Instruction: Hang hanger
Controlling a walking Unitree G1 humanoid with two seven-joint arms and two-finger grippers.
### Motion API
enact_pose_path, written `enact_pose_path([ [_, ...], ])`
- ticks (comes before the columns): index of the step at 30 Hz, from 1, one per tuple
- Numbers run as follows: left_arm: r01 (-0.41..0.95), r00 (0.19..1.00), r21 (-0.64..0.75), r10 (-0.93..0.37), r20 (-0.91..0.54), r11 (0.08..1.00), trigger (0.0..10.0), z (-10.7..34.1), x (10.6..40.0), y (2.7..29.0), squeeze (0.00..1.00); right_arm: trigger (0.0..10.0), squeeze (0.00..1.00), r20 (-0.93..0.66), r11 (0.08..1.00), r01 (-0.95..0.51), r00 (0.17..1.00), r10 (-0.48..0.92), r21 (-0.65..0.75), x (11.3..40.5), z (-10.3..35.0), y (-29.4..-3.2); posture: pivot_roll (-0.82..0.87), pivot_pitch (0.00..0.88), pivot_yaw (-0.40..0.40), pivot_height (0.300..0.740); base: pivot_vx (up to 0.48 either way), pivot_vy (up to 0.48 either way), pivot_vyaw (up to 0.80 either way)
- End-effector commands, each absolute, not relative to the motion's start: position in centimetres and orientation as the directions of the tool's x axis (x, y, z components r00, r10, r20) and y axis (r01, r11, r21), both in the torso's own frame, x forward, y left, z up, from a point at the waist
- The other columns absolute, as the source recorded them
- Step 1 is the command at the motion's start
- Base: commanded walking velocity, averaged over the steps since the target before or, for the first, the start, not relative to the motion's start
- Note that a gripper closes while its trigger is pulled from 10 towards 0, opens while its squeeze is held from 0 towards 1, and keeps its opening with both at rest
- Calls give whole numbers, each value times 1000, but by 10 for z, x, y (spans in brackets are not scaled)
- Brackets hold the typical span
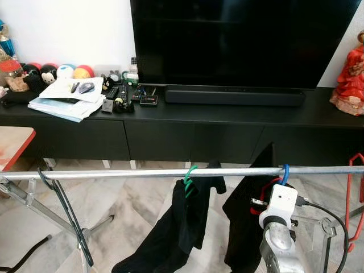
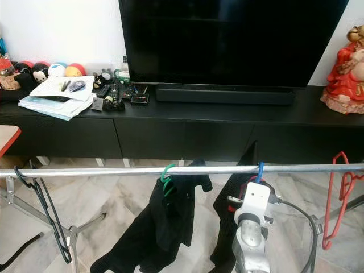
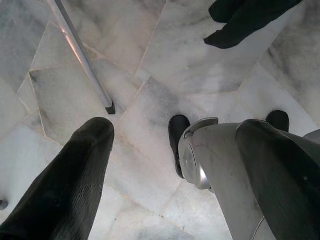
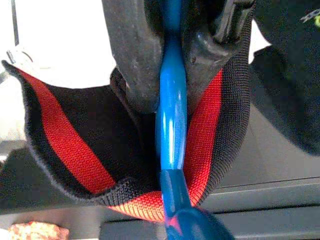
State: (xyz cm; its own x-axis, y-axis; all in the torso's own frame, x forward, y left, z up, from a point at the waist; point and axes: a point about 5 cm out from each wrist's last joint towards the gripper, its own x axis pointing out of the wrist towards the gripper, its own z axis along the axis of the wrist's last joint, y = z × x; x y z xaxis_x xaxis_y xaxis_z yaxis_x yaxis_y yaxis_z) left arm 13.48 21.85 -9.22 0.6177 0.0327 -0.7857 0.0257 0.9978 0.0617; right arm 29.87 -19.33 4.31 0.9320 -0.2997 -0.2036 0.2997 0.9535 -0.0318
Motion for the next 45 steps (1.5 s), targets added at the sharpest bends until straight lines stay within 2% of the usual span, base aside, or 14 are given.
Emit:
enact_pose_path([
  [1, 47, 589, 64, 25, -808, 997, 10000, -96, 127, 218, 0, 0, 0, -140, 959, 281, 949, -282, -24, 298, 52, -192, 113, 30, -26, 740, 0, 0, 0],
  [13, 57, 595, 67, 20, -803, 996, 10000, -95, 129, 215, 0, 0, 0, -83, 971, 238, 967, -240, -31, 274, 54, -194, 102, 10, -24, 740, 0, 0, 0],
  [14, 58, 596, 66, 19, -803, 996, 10000, -95, 130, 215, 0, 1765, 0, -96, 972, 234, 967, -236, -36, 272, 52, -194, 103, 8, -24, 740, 0, 0, 0],
  [15, 59, 596, 66, 18, -803, 996, 10000, -95, 130, 214, 0, 4157, 0, -117, 972, 229, 966, -232, -45, 270, 48, -194, 103, 8, -25, 740, 0, 0, 0],
  [16, 59, 596, 66, 18, -803, 996, 10000, -95, 130, 214, 0, 4157, 0, -117, 972, 229, 966, -232, -45, 270, 48, -194, 103, 8, -25, 740, 0, 0, 0],
  [17, 59, 594, 65, 17, -804, 996, 10000, -95, 129, 214, 0, 10000, 0, -152, 975, 213, 963, -221, -64, 267, 43, -192, 103, 8, -26, 740, 0, 0, 0],
  [21, 57, 589, 66, 20, -808, 996, 10000, -96, 128, 216, 0, 10000, 0, -206, 978, 195, 957, -206, -74, 263, 35, -190, 104, 11, -27, 740, 0, 0, 0],
  [45, 41, 576, 64, 28, -817, 997, 10000, -97, 126, 216, 0, 10000, 0, -253, 977, 212, 943, -214, -37, 262, 30, -185, 116, 47, -6, 740, 0, 0, 0],
])
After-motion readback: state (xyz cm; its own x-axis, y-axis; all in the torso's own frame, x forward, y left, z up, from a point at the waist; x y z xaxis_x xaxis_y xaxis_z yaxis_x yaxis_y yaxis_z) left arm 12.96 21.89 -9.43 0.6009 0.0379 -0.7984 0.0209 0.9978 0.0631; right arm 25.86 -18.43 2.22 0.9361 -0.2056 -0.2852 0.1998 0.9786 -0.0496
